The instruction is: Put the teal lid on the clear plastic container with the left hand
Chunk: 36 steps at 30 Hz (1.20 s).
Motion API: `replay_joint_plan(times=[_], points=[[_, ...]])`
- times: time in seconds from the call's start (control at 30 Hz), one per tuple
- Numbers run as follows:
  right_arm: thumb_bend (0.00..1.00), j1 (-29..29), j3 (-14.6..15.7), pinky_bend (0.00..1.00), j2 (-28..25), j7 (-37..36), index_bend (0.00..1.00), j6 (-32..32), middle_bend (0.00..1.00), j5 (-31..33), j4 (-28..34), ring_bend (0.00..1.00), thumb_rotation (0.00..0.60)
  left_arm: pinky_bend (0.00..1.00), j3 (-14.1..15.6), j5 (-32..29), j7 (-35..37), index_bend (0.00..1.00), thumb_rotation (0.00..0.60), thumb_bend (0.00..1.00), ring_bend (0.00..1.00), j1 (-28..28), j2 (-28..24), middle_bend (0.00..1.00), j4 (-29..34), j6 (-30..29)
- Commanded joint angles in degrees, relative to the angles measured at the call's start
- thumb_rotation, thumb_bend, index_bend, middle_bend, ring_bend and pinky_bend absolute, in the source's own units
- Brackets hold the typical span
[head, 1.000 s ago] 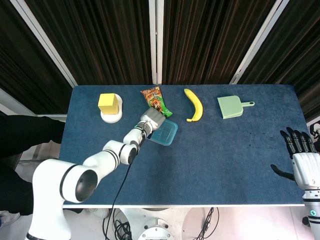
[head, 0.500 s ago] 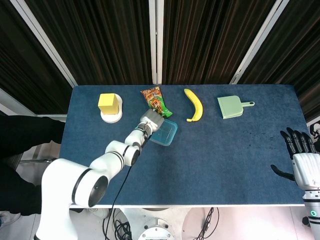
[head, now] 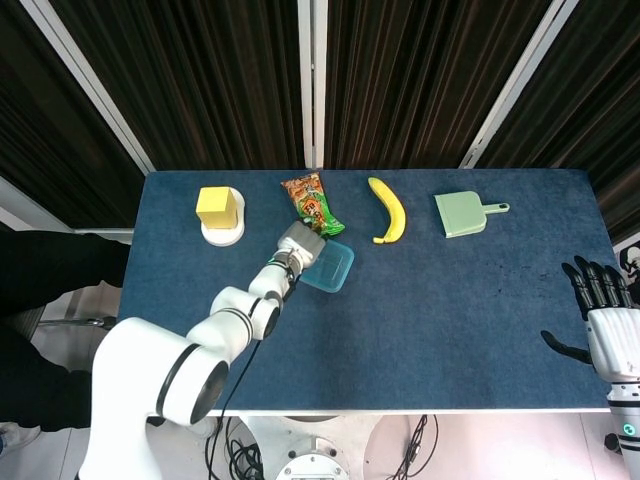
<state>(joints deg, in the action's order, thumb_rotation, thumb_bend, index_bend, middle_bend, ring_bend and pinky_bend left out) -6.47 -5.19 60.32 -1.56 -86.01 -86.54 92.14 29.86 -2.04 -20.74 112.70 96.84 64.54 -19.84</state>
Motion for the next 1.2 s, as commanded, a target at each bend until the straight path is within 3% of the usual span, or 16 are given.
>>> replay_joint_plan(times=[0.03,0.17,0.27,0.43,0.57,0.83,1.2], points=[[0.08,0.0,0.0,0.0,0.0,0.0,0.0,0.0,0.0,-0.1,0.0,0.0,0.6,0.06,-0.4,-0.1,0.6,0.0,0.6,0.09,0.0,0.5,-0.6,0.0,1.4,-1.7],[0.08,0.1,0.1,0.0,-0.1,0.0,0.0,-0.1,0.0,-0.4,0.1,0.0,0.6,0.06,-0.7,-0.2,0.4,0.0,0.6,0.06,0.0,0.7,-0.9,0.0,2.3,-3.4],[0.08,0.2,0.1,0.0,-0.1,-0.2,0.0,-0.3,0.0,-0.4,0.0,0.0,0.6,0.06,-3.1,2.1,1.2,0.0,0.6,0.05,0.0,-0.5,-2.2,0.0,4.1,-6.6],[0.08,0.2,0.2,0.0,0.0,-0.6,0.0,-0.2,0.0,-0.8,-0.3,0.0,0.6,0.06,-7.7,9.0,2.7,0.03,0.6,0.02,0.0,-3.7,-7.0,0.0,12.9,-13.6],[0.08,0.1,0.4,0.0,0.3,-0.9,0.0,-0.2,0.0,-1.3,-0.5,0.0,0.6,0.05,-9.7,13.2,2.5,0.06,0.6,0.0,0.0,-7.5,-8.0,0.0,16.7,-18.7],[0.08,0.2,0.5,0.0,0.5,-0.7,0.0,-0.4,0.0,-1.6,-0.5,0.0,0.6,0.04,-12.7,14.1,-2.1,0.07,0.6,0.0,0.0,-12.2,-4.8,0.0,14.6,-20.8],[0.08,0.2,0.4,0.0,0.4,-0.8,0.0,0.0,0.0,-1.1,-0.6,0.0,0.6,0.04,-16.1,11.3,-9.1,0.07,0.6,0.0,0.0,-13.8,-3.4,0.0,12.9,-19.3]])
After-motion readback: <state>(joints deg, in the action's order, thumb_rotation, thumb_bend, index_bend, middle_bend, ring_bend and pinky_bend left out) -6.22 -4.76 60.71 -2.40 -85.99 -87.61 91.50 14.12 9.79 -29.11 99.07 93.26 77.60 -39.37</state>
